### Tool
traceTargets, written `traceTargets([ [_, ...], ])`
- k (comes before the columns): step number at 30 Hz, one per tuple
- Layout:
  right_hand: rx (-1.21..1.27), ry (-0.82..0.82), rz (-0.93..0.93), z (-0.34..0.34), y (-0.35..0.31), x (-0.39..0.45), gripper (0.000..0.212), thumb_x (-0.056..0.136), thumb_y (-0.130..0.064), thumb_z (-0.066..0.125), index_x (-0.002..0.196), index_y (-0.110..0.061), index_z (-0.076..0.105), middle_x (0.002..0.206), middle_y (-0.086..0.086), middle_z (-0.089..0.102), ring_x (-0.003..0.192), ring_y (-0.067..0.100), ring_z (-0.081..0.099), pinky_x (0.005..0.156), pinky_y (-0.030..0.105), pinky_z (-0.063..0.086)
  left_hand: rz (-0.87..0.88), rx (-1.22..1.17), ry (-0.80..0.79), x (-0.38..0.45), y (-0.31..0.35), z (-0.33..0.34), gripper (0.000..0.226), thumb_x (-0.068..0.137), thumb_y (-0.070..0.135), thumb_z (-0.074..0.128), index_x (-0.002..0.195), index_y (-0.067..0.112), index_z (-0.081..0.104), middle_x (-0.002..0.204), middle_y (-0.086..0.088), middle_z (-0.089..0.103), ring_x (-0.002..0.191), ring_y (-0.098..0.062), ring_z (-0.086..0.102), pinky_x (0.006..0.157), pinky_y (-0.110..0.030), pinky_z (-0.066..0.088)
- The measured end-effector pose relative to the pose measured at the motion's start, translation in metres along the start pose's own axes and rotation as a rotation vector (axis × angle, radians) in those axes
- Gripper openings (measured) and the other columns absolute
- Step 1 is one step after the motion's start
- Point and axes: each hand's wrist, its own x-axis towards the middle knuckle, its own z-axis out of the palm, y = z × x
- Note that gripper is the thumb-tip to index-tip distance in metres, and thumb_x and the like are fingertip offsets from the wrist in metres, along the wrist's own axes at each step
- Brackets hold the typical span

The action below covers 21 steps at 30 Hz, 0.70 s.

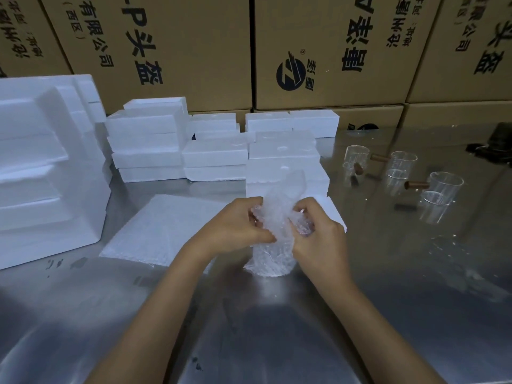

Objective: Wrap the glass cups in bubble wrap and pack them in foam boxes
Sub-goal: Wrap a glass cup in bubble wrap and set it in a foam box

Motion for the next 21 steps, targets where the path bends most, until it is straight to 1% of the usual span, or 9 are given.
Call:
traceTargets([
  [2,0.088,0.002,0.006,-0.002,-0.004,-0.005,0.021,0.084,-0.018,0.068,0.097,-0.028,0.055,0.082,-0.013,0.057,0.075,0.011,0.052,0.068,0.034,0.047,0.047,-0.012,0.017,0.0,0.0,0.006,0.023,0.073,0.015,0.077,0.096,0.018,0.071,0.087,0.001,0.074,0.076,-0.009,0.064,0.075,-0.036,0.056],
  [4,0.093,-0.007,-0.097,-0.006,-0.004,-0.014,0.015,0.081,-0.023,0.061,0.096,-0.024,0.062,0.093,-0.016,0.057,0.09,0.012,0.053,0.075,0.028,0.044,0.081,-0.057,0.054,-0.003,0.002,0.013,0.022,0.067,0.034,0.071,0.089,0.029,0.07,0.082,0.019,0.072,0.072,0.006,0.063,0.066,-0.015,0.051],
  [6,0.052,-0.076,-0.161,-0.009,0.0,-0.023,0.023,0.079,-0.029,0.051,0.093,-0.025,0.069,0.101,-0.016,0.055,0.1,0.01,0.048,0.082,0.023,0.04,0.081,0.002,0.1,-0.002,0.002,0.017,0.024,0.059,0.047,0.061,0.076,0.031,0.062,0.065,0.026,0.062,0.058,0.008,0.051,0.058,-0.011,0.041],
  [8,-0.063,-0.137,-0.182,-0.01,0.004,-0.026,0.026,0.079,-0.032,0.046,0.087,-0.026,0.07,0.106,-0.014,0.051,0.107,0.008,0.042,0.089,0.026,0.033,0.045,0.068,0.093,0.001,0.0,0.014,0.018,0.064,0.035,0.068,0.076,0.028,0.056,0.062,0.015,0.056,0.055,-0.001,0.043,0.06,-0.024,0.038],
  [10,-0.16,-0.166,-0.19,-0.01,0.006,-0.026,0.03,0.08,-0.033,0.041,0.079,-0.022,0.069,0.109,-0.009,0.053,0.11,0.009,0.039,0.09,0.026,0.026,-0.001,0.063,0.02,0.002,0.001,0.004,0.025,0.071,0.018,0.075,0.087,0.029,0.058,0.071,0.007,0.054,0.058,-0.011,0.042,0.061,-0.03,0.038],
  [12,-0.194,-0.176,-0.184,-0.008,0.006,-0.023,0.03,0.08,-0.032,0.037,0.068,-0.019,0.062,0.11,-0.005,0.056,0.111,0.012,0.039,0.09,0.024,0.023,0.013,0.0,-0.052,0.0,0.003,-0.007,0.03,0.074,0.017,0.071,0.097,0.034,0.063,0.079,0.007,0.056,0.059,-0.013,0.044,0.058,-0.023,0.041],
  [15,-0.196,-0.204,-0.153,-0.004,0.006,-0.023,0.027,0.082,-0.032,0.033,0.061,-0.021,0.047,0.116,-0.005,0.056,0.115,0.011,0.037,0.091,0.026,0.023,0.104,0.032,-0.073,-0.004,0.01,-0.01,0.02,0.078,0.022,0.066,0.09,0.036,0.073,0.078,0.012,0.054,0.062,-0.009,0.043,0.059,-0.014,0.04],
  [17,-0.161,-0.167,-0.133,-0.003,0.005,-0.024,0.026,0.082,-0.033,0.035,0.065,-0.024,0.053,0.121,-0.007,0.055,0.118,0.01,0.037,0.093,0.028,0.025,0.101,0.111,-0.025,-0.004,0.01,-0.005,0.012,0.074,0.027,0.065,0.078,0.034,0.075,0.071,0.012,0.05,0.061,-0.006,0.043,0.064,-0.017,0.039],
  [21,-0.018,-0.003,-0.146,-0.008,0.004,-0.025,0.027,0.08,-0.029,0.043,0.099,-0.026,0.063,0.117,-0.017,0.055,0.115,0.004,0.043,0.096,0.033,0.037,-0.032,0.307,-0.038,-0.005,0.005,0.003,0.018,0.059,0.048,0.062,0.06,0.032,0.071,0.066,0.019,0.05,0.059,-0.003,0.048,0.062,-0.023,0.037],
])
